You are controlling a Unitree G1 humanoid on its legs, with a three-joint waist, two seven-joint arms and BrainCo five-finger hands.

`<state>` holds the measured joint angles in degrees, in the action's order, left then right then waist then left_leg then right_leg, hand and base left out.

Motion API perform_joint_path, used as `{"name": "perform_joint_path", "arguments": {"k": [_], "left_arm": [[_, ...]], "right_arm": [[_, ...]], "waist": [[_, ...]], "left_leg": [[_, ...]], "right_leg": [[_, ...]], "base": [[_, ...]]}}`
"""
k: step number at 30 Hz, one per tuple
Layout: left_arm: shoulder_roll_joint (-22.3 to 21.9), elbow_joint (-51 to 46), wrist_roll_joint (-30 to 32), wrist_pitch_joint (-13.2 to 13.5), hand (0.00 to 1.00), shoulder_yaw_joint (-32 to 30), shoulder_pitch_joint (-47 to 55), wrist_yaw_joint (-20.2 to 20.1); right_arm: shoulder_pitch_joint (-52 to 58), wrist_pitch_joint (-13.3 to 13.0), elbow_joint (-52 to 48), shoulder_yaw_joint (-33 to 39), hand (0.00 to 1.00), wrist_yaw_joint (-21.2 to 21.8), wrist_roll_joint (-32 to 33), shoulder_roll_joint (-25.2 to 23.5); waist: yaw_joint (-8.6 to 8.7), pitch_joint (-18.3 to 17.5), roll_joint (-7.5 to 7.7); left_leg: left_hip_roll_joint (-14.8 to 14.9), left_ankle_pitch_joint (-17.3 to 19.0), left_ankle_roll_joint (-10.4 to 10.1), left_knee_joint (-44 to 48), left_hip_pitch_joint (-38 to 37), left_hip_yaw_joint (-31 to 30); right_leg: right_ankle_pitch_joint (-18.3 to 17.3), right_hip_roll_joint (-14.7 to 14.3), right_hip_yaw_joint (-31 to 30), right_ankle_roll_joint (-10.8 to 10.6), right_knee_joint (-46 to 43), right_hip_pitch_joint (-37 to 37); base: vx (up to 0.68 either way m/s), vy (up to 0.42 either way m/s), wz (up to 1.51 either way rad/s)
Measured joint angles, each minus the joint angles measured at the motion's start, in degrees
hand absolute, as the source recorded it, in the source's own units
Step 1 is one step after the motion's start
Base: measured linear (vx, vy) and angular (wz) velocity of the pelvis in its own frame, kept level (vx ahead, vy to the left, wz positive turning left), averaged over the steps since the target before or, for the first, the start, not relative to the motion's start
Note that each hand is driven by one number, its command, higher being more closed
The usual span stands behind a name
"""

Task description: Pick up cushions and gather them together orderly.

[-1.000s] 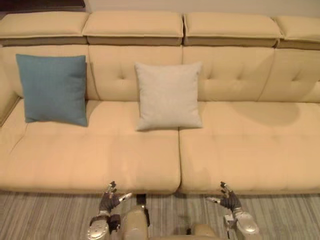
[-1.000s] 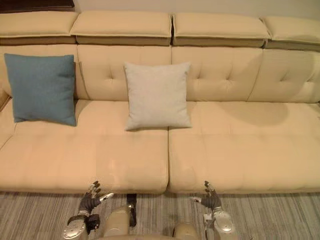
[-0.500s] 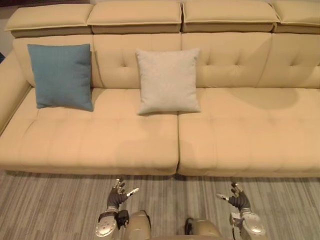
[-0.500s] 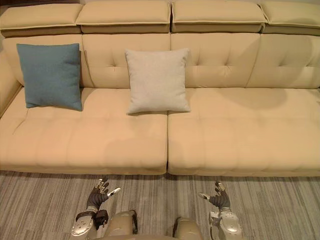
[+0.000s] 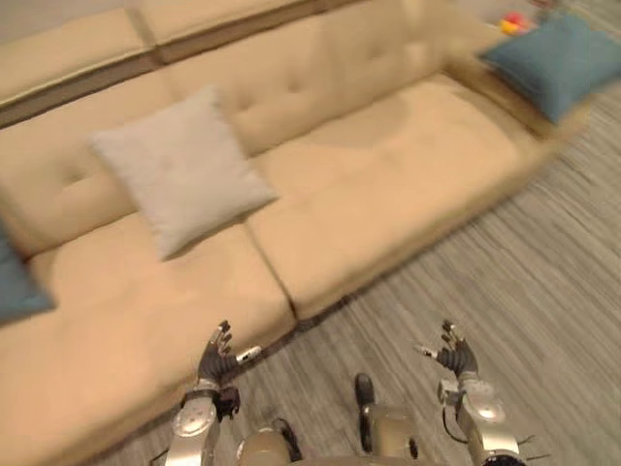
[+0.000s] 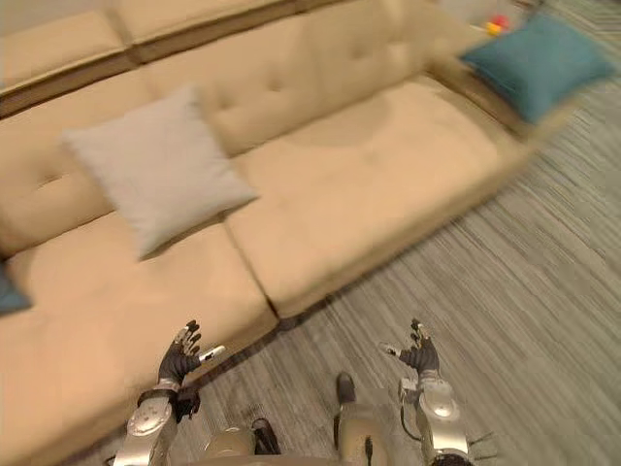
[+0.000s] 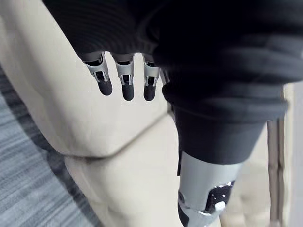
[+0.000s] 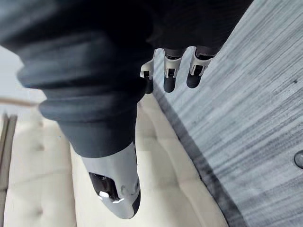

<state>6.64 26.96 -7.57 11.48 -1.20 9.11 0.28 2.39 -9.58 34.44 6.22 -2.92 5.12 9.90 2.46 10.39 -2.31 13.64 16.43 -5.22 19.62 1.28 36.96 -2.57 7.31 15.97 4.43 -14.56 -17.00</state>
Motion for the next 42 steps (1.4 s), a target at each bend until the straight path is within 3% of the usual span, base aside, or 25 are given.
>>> {"name": "perform_joint_path", "arguments": {"k": [2, 6, 8, 9, 10, 14, 17, 18, 19, 20, 23, 24, 25, 26, 30, 31, 32, 33, 34, 36, 37, 38, 39, 40, 42], "left_arm": [[-0.6, -0.3, 0.0, 0.0, 0.00, 1.1, -0.1, -0.1], [-0.5, -0.2, 0.0, -0.3, 0.00, 2.8, -1.7, -0.1], [-1.3, -0.3, -0.1, -0.3, 0.00, 3.7, -2.2, -0.2], [-1.7, -0.2, -0.1, -0.3, 0.00, 4.1, -1.9, -0.1], [-2.7, -0.1, -0.2, -0.3, 0.00, 4.6, -1.5, -0.2], [-3.8, 0.4, -0.7, 0.0, 0.00, 4.6, 0.9, 0.8], [-4.1, 0.5, -0.8, 0.0, 0.00, 4.0, 2.4, 1.4], [-4.4, 0.6, -0.8, 0.0, 0.00, 3.3, 2.6, 1.8], [-4.3, 0.6, -0.8, 0.0, 0.00, 2.8, 2.6, 2.4], [-3.5, 0.5, -0.8, 0.1, 0.00, 2.2, 1.4, 2.5], [-3.8, 1.1, -0.7, 0.0, 0.00, 1.8, 1.2, 2.5], [-3.6, 2.1, -0.7, -0.2, 0.00, 2.1, 1.4, 2.4], [-3.1, 2.1, -0.7, -0.5, 0.00, 2.5, 2.2, 2.5], [-1.9, 2.1, -0.7, -1.1, 0.00, 3.5, 3.1, 2.5], [-0.7, 2.0, -0.7, -1.2, 0.00, 3.6, 1.6, 2.6], [-0.8, 2.5, -0.7, -1.2, 0.00, 3.6, -0.3, 2.6], [-1.0, 3.4, -0.7, -1.3, 0.00, 3.3, -1.6, 2.7], [-1.0, 3.6, -0.7, -1.3, 0.00, 3.3, -2.0, 2.8], [-0.7, 4.2, -0.6, -1.2, 0.00, 3.3, -2.3, 3.2], [-0.4, 5.5, -0.6, -1.2, 0.00, 2.8, -2.0, 3.8], [-1.8, 7.1, -0.6, -1.4, 0.00, 3.0, -2.9, 3.9], [-2.9, 7.4, -0.6, -1.5, 0.00, 2.7, -3.7, 3.8], [-4.0, 7.5, -0.6, -1.7, 0.00, 2.3, -3.7, 3.9], [-4.9, 7.6, -0.6, -1.6, 0.00, 2.2, -3.5, 3.7], [-4.8, 7.5, -0.6, -1.6, 0.00, 2.1, -3.5, 3.7]], "right_arm": [[-0.9, 0.0, 0.1, -2.5, 0.00, -0.6, -0.2, 0.2], [-2.8, 0.1, 0.1, -5.7, 0.00, -0.6, -1.2, -0.3], [-3.0, 0.7, 0.2, -7.7, 0.00, -0.8, -1.2, -0.4], [-3.3, 0.8, 0.3, -8.6, 0.00, -0.9, -1.2, -0.7], [-4.5, 0.7, 1.2, -9.3, 0.00, -1.1, -1.2, -0.5], [-6.1, 0.9, 6.1, -10.8, 0.00, -1.3, -1.2, -0.2], [-7.1, 0.9, 7.7, -11.0, 0.00, -1.9, -1.1, 0.7], [-6.9, 1.0, 8.4, -10.7, 0.00, -2.1, -1.1, 0.3], [-6.8, 1.0, 8.5, -10.7, 0.00, -2.1, -1.0, -0.4], [-6.3, 0.9, 8.6, -10.5, 0.00, -2.2, -1.0, -0.6], [-5.2, 0.9, 9.8, -8.8, 0.00, -2.1, -1.0, -1.4], [-4.7, 1.0, 10.9, -7.3, 0.00, -2.1, -1.0, -2.1], [-4.3, 1.1, 11.5, -6.9, 0.00, -2.0, -1.0, -2.4], [-3.2, 1.1, 11.6, -6.1, 0.00, -1.9, -1.1, -2.6], [-3.1, 1.1, 11.5, -4.0, 0.00, -1.9, -1.1, -2.5], [-3.3, 1.2, 11.5, -3.8, 0.00, -1.8, -1.1, -1.4], [-3.2, 1.2, 11.5, -3.8, 0.00, -1.8, -1.0, -0.4], [-3.1, 1.2, 11.5, -3.7, 0.00, -1.9, -1.0, -0.2], [-2.5, 1.3, 11.5, -3.7, 0.00, -1.9, -0.8, -0.2], [-1.2, 1.4, 11.4, -3.6, 0.00, -1.9, -0.6, 0.2], [-1.1, 1.6, 11.4, -2.7, 0.00, -1.9, -0.6, 1.0], [-1.4, 1.7, 11.3, -1.7, 0.00, -2.0, -0.5, 1.3], [-1.5, 1.7, 11.2, -1.8, 0.00, -1.9, -0.5, 1.6], [-1.4, 1.7, 10.7, -2.1, 0.00, -2.1, 0.1, 1.2], [-1.5, 1.2, 9.5, -2.0, 0.00, -2.4, 1.5, 0.8]], "waist": [[-0.42, -0.1, -1.15], [-0.03, -0.2, -1.50], [-0.46, 0.1, -2.29], [-0.63, 0.2, -2.55], [-1.16, 0.5, -2.63], [-5.54, 2.5, -2.27], [-7.42, 2.9, -4.83], [-8.97, 2.7, -5.87], [-9.54, 2.7, -5.09], [-9.05, 2.2, -2.70], [-9.34, 1.9, 0.71], [-8.73, 1.9, 1.04], [-8.06, 1.9, 1.26], [-7.10, 1.8, 1.55], [-5.80, 1.6, 0.88], [-4.88, 2.2, -0.51], [-4.53, 2.9, -2.18], [-4.47, 3.0, -2.35], [-4.41, 2.5, -1.39], [-2.95, 1.3, -0.84], [-3.04, 1.2, -4.27], [-2.52, 1.3, -4.64], [-2.58, 1.4, -4.60], [-3.39, 2.0, -4.33], [-3.64, 2.7, -3.65]], "left_leg": [[1.1, 1.5, -1.8, -2.0, -5.5, 9.7], [4.7, 2.8, -5.0, 6.2, -8.2, 14.6], [11.2, -2.4, 6.5, 26.3, -4.1, 2.7], [11.0, -2.5, 5.8, 30.2, -2.3, -2.9], [7.3, 0.7, 2.3, 35.8, 2.2, -12.6], [-5.1, 3.0, 3.0, 26.8, 14.5, -29.5], [-7.1, -1.2, -2.7, 8.8, 18.4, -32.9], [-6.3, -8.0, 0.2, 5.4, 17.3, -32.0], [-7.9, -7.9, 2.1, 5.5, 16.8, -31.2], [-10.1, -5.7, 4.8, 6.4, 16.8, -31.4], [-13.3, -1.4, 8.0, 7.1, 13.7, -29.6], [-14.2, 0.7, 9.5, 7.2, 9.9, -29.5], [-14.7, 2.1, 10.4, 7.0, 7.0, -29.5], [-15.5, 4.0, 11.1, 5.1, 1.7, -30.0], [-15.6, 5.0, 10.9, -2.4, -6.3, -32.7], [-13.7, 5.9, 9.2, -4.4, -9.3, -34.3], [-11.8, 6.4, 7.8, -5.3, -11.4, -35.0], [-11.4, 6.4, 7.0, -5.5, -12.5, -35.4], [-11.4, 6.7, 5.2, -5.5, -14.5, -35.8], [-10.4, 8.8, 1.7, -0.8, -16.8, -39.0], [-7.9, 7.7, 0.3, 4.6, -15.6, -39.8], [-7.0, 0.5, -1.7, 15.3, -11.1, -39.8], [-6.9, -10.1, -1.0, 23.7, -7.2, -39.2], [-3.9, -11.4, -0.1, 36.8, -2.0, -36.9], [-1.0, -6.5, 3.3, 45.8, 4.6, -32.9]], "right_leg": [[-2.2, 6.0, 18.5, 3.2, -3.7, 0.8], [-1.9, 2.6, 14.0, -0.5, -8.2, -3.6], [-4.3, -3.5, 6.6, 0.9, -9.1, -2.0], [-4.5, -4.5, 4.5, 1.3, -8.6, -0.9], [-5.1, -6.3, -0.2, 1.2, -8.0, 0.9], [-6.7, -7.1, -11.1, -0.3, -4.2, 9.1], [-7.9, -7.5, -14.0, -2.6, -2.1, 11.1], [-8.5, -8.1, -15.8, -4.5, -1.8, 12.2], [-8.6, -7.0, -16.8, -5.5, -0.7, 13.8], [-10.3, -4.5, -17.2, -8.1, -1.1, 13.8], [-13.3, -1.0, -18.0, -13.0, -14.2, 10.7], [-11.0, 0.3, -18.0, -18.6, -26.4, 7.6], [-8.9, 1.4, -17.0, -19.6, -35.2, 4.8], [-10.7, 4.5, -12.1, -13.8, -44.3, 1.4], [-14.2, 6.5, -0.3, -7.9, -35.6, -6.4], [-12.6, 2.9, -0.1, -7.5, -23.9, -9.1], [-8.3, -0.6, -1.4, -7.6, -13.4, -9.7], [-5.2, -2.2, -2.7, -7.8, -7.1, -9.8], [2.5, -4.2, -5.8, -7.9, 4.0, -10.2], [16.2, -5.1, -9.3, -4.7, 4.2, -10.2], [12.9, -6.9, -7.2, -2.7, -2.4, -11.1], [7.9, -6.6, -6.0, -2.3, -7.1, -10.7], [5.3, -6.3, -5.6, -2.3, -7.3, -7.8], [3.1, -6.4, -5.0, -2.2, -4.8, -1.1], [2.4, -6.1, -4.3, -1.7, -1.5, 6.3]], "base": [[0.07, -0.052, -2.45], [0.23, -0.195, -2.21], [0.34, -0.180, -1.91], [0.33, -0.044, -1.99], [0.33, 0.065, -1.92], [0.33, 0.141, -1.47], [0.32, 0.289, -1.15], [0.43, 0.335, -1.06], [0.67, 0.473, -0.57], [0.52, 0.336, 0.03], [0.46, 0.243, 0.07], [0.62, 0.238, 0.04], [0.67, 0.199, 0.11], [0.59, 0.131, 0.09], [0.61, 0.041, 0.24], [0.65, -0.037, 0.43], [0.67, -0.045, 0.45], [0.72, -0.075, 0.34], [0.78, -0.128, 0.48], [0.82, -0.195, 0.61], [0.78, -0.193, 0.55], [0.91, -0.217, 0.44], [0.87, -0.189, 0.47], [0.83, -0.179, 0.44], [0.61, -0.096, 0.39]]}}
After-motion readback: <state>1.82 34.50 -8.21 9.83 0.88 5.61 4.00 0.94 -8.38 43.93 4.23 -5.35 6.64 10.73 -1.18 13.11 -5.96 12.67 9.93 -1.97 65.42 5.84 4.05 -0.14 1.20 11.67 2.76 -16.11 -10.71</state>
